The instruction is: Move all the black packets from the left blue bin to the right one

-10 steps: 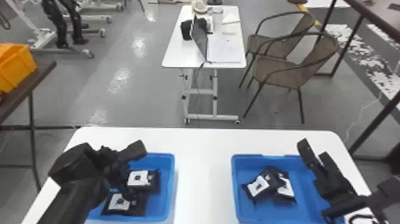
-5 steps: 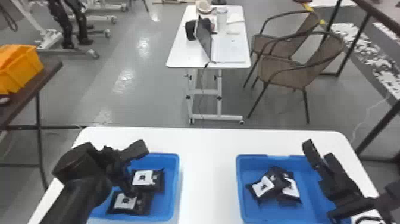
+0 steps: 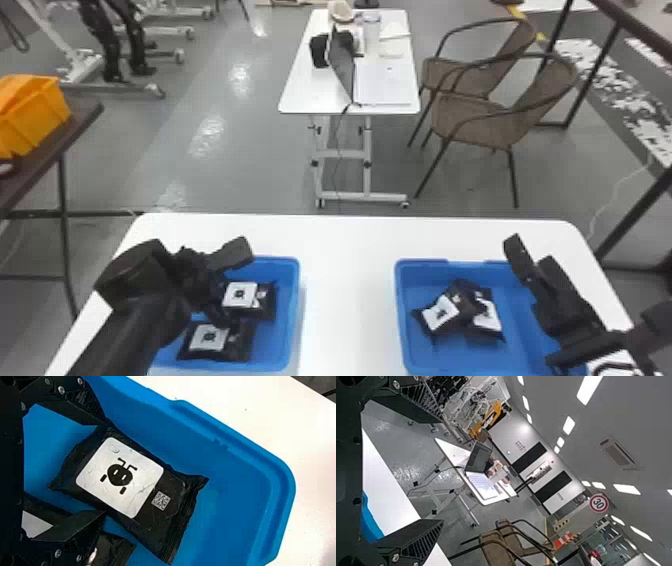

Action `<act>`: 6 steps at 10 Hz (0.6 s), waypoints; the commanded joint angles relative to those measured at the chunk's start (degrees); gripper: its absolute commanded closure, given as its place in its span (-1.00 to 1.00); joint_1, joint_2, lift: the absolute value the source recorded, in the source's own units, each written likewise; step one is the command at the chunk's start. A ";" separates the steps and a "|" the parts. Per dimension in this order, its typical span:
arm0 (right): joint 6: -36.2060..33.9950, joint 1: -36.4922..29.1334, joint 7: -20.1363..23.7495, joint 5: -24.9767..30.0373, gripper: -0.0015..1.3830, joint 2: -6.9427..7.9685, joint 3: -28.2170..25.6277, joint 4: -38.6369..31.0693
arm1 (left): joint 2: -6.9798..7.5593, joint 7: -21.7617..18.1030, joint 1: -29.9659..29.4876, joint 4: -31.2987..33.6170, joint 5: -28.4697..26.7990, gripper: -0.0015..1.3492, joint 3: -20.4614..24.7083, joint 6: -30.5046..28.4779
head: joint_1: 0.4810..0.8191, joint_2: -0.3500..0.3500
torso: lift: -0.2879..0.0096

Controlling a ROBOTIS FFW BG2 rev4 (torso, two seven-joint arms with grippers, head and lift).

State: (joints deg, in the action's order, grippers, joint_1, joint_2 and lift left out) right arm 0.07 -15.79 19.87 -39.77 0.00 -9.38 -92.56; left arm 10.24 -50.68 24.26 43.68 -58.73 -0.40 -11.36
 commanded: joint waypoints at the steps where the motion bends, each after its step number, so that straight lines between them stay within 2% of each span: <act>1: -0.15 0.06 0.25 -0.22 -0.81 0.05 -0.02 0.28 | 0.13 0.06 0.00 -0.17 -0.06 -0.69 0.05 -1.03 | 0.27 0.16 | 0.94; 2: -0.33 0.15 0.52 -0.22 -0.80 0.05 -0.02 0.36 | 0.13 0.06 0.18 -0.35 -0.06 -0.60 0.05 -2.61 | 0.27 0.16 | 0.94; 3: -0.59 0.24 0.61 -0.31 -0.75 0.05 -0.02 0.45 | 0.13 -0.20 0.44 -1.05 0.02 -0.29 0.66 -2.70 | 0.27 0.18 | 0.94; 4: -0.68 0.32 0.87 -0.31 -0.51 0.05 -0.02 0.63 | 0.13 -0.56 0.53 -1.14 0.38 0.00 1.01 -2.70 | 0.27 0.20 | 0.94; 5: -0.77 0.32 0.96 -0.31 -0.21 0.05 -0.02 0.63 | 0.13 -0.82 0.62 -1.14 0.90 0.01 1.10 -2.70 | 0.27 0.21 | 0.94; 6: -1.12 0.59 1.22 -0.31 -0.14 0.05 -0.02 0.80 | 0.13 -1.44 0.79 -1.14 1.69 0.02 1.28 -2.52 | 0.27 0.21 | 0.94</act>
State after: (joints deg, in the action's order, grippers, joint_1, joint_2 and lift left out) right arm -0.86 -15.33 21.04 -40.08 0.00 -9.40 -91.86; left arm 10.38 -52.06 24.99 42.55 -57.46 0.77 -13.96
